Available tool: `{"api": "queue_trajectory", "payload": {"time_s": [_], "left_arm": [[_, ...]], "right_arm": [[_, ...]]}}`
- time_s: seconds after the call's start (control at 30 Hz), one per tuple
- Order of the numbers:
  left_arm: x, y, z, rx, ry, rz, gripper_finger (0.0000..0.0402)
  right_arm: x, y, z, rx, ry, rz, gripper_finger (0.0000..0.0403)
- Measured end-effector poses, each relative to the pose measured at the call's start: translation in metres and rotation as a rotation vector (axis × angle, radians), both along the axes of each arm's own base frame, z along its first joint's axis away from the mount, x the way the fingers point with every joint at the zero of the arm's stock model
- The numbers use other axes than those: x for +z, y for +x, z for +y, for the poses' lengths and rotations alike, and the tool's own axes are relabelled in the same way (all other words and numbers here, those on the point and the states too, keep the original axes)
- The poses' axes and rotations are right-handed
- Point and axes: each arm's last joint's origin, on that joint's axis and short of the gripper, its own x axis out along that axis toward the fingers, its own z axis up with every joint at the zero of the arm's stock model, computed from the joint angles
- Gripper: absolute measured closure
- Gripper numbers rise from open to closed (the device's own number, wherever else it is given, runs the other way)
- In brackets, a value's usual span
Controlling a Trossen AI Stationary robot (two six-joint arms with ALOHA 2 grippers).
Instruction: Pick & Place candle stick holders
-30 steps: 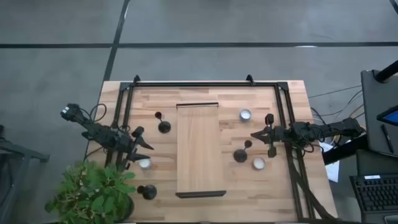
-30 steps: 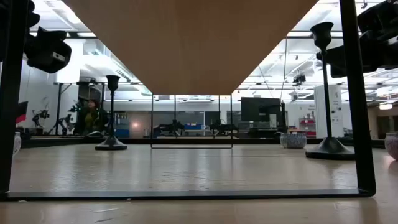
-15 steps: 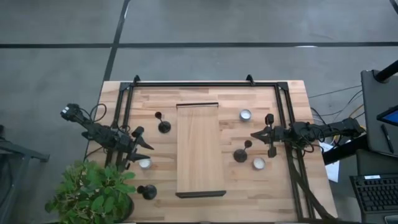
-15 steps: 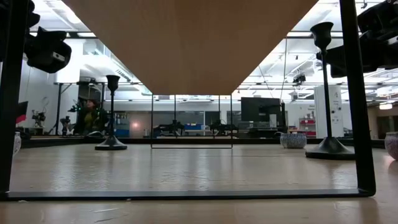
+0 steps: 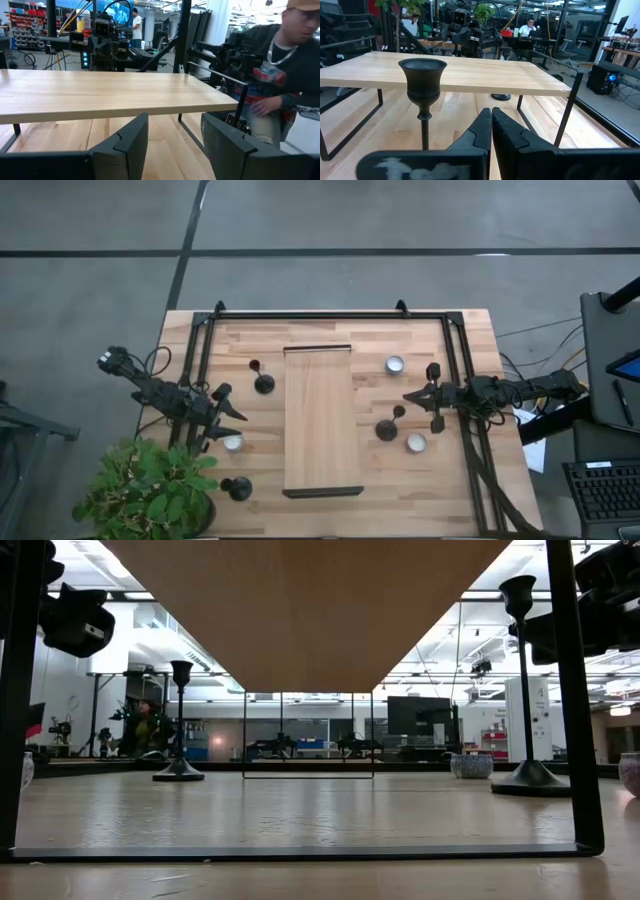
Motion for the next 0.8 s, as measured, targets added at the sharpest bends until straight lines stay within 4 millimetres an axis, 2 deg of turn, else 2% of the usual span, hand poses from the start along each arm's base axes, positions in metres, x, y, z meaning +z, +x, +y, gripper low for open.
{"api": "queue_trajectory", "payload": {"time_s": [0.63, 0.8], "left_arm": [[0.0000, 0.0000, 0.0000, 0.000, 0.000, 0.000, 0.0223], [0.0001, 0.0000, 0.0000, 0.000, 0.000, 0.000, 0.0223]], "right_arm": [[0.0000, 0.0000, 0.0000, 0.001, -0.041, 0.001, 0.0394], [0.0000, 0.0000, 0.0000, -0.003, 0.134, -0.003, 0.0394]]}}
